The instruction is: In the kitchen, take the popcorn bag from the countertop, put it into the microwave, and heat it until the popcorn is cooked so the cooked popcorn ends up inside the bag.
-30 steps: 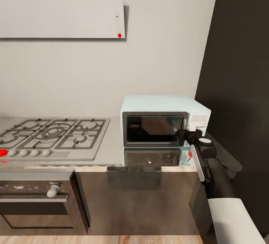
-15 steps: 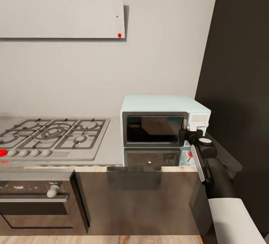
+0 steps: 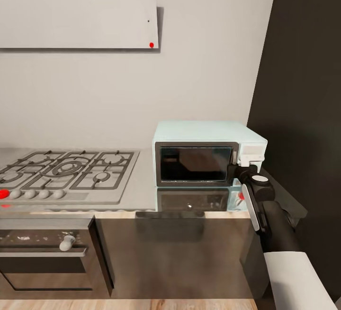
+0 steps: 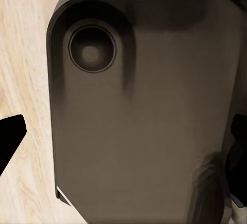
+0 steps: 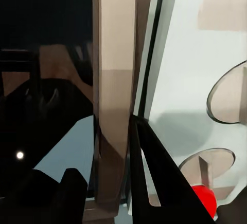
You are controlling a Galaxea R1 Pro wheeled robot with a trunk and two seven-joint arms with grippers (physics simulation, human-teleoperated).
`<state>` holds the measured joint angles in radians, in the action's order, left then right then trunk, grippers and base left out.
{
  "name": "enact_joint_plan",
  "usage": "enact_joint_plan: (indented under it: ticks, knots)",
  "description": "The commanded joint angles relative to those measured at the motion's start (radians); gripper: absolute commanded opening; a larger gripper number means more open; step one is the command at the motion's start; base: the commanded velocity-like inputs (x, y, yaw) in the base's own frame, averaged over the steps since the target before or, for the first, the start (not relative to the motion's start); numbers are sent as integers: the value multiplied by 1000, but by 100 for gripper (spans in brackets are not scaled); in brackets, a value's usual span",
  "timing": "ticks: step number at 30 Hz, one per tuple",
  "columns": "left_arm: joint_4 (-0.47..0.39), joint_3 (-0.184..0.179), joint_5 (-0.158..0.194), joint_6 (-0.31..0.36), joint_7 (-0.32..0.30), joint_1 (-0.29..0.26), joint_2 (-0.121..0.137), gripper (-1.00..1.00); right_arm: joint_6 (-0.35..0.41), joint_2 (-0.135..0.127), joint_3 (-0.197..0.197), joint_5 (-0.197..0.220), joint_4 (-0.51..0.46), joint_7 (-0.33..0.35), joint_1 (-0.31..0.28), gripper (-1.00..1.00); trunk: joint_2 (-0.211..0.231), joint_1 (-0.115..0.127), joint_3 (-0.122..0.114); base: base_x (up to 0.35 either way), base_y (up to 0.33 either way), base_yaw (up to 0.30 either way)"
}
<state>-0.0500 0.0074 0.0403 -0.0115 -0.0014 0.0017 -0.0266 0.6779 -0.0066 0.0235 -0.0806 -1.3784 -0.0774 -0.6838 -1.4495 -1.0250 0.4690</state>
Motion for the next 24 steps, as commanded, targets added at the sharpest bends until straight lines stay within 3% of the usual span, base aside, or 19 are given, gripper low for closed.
enact_joint_plan:
  ticks: [1,24]
  knots:
    - [-1,0,4,-1,0,0,0,100,3,0,-2,30,-1,5,0,-100,0,0,1,0,0,0]
    - [-1,0,4,-1,0,0,-1,100,3,-1,-2,27,-1,3,0,-100,0,0,1,-151,86,0]
